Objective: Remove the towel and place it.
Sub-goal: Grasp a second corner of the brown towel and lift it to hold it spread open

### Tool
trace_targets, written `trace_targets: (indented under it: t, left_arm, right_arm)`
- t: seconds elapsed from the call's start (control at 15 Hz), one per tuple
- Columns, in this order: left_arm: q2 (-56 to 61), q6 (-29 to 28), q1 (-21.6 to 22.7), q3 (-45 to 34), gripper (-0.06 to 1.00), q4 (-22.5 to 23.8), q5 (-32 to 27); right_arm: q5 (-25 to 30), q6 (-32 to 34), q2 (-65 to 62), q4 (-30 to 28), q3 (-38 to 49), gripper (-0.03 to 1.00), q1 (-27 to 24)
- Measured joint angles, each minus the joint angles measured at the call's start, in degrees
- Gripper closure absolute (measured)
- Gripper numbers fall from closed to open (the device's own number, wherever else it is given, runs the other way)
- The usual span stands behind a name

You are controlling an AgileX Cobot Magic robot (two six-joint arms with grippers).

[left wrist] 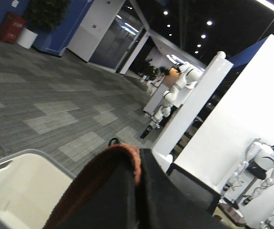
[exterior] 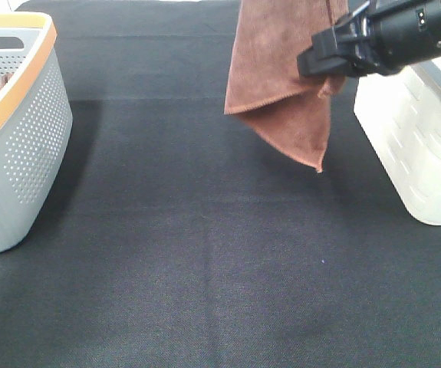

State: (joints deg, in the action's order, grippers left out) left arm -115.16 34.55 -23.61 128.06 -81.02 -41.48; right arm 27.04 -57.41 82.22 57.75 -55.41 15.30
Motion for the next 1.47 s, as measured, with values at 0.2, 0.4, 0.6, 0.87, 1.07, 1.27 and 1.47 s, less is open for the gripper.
trace_targets:
  t: [0.2,0.4,0.6,0.87,1.07,1.27,1.47]
  left_arm:
    - [0.0,-3.5,2.0,0.0,0.94,6.8,-1.3]
    - [0.0,-9.2,2.4,0.0,0.94,20.4,-5.6]
    - [0.0,-16.3,2.4,0.0,0.94,35.1,-16.0]
    - [0.0,-19.7,2.4,0.0,0.94,46.1,-25.4]
    - [0.0,-22.3,2.4,0.0,0.94,52.9,-27.8]
    - [0.0,-27.5,2.4,0.0,0.94,63.5,-28.1]
    - [0.0,-28.5,2.2,0.0,0.94,70.8,-28.1]
  right_arm:
    - [2.6,4.3,-0.2,-4.9,-0.5,0.97,0.0]
    - [12.7,13.9,-0.2,-15.5,-6.2,0.97,0.0]
    - [25.8,30.9,-0.2,-34.8,-16.7,0.97,0.0]
    - [33.9,33.2,0.9,-41.2,-19.6,0.97,0.0]
    - [36.2,32.8,4.5,-41.2,-20.3,0.97,0.0]
    - [32.8,39.9,8.8,-46.8,-24.9,0.97,0.0]
    - [24.3,46.2,9.3,-53.1,-30.0,0.97,0.3]
